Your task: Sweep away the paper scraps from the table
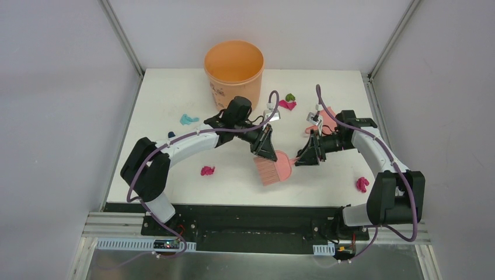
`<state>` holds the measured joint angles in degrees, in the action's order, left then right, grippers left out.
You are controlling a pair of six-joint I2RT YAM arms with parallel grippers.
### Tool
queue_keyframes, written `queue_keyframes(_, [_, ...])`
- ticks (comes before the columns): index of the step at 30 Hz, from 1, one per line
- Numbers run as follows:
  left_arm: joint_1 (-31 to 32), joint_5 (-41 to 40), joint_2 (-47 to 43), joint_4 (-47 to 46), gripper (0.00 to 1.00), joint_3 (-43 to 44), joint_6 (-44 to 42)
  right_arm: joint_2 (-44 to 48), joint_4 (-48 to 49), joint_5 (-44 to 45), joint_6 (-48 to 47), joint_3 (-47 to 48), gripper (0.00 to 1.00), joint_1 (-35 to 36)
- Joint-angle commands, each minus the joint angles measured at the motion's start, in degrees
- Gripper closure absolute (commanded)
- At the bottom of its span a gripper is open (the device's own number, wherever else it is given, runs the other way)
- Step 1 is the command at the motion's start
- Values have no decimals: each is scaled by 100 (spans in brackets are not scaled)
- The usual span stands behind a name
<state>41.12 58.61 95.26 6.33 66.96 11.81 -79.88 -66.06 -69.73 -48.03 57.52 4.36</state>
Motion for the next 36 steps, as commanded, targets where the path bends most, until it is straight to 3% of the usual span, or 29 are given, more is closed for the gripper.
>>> queue_keyframes(1, [-108,141,-4,-315,100,3,86,103,74,-348,-108,14,57,-26])
queue_keyframes(10, [-157,23,-30,-129,100,26,-62,135,32,-493,-128,47,69,-186])
queue_keyframes(20, [-190,-8,45,-28,100,88,-109,70,-103,-550,-263,82,73,-286])
queue_keyframes(27, [-216,-201,69,109,100,128,-136,-9,-231,-522,-417,127,88,-297])
queue_keyframes(32, [-215,-908,18,550,69,261,-325,-105,31,-320,-115,165,100,-375])
queue_keyframes(36, [-210,-1237,-120,939,57,394,-534,-386,617,-203,724,266,100,-917])
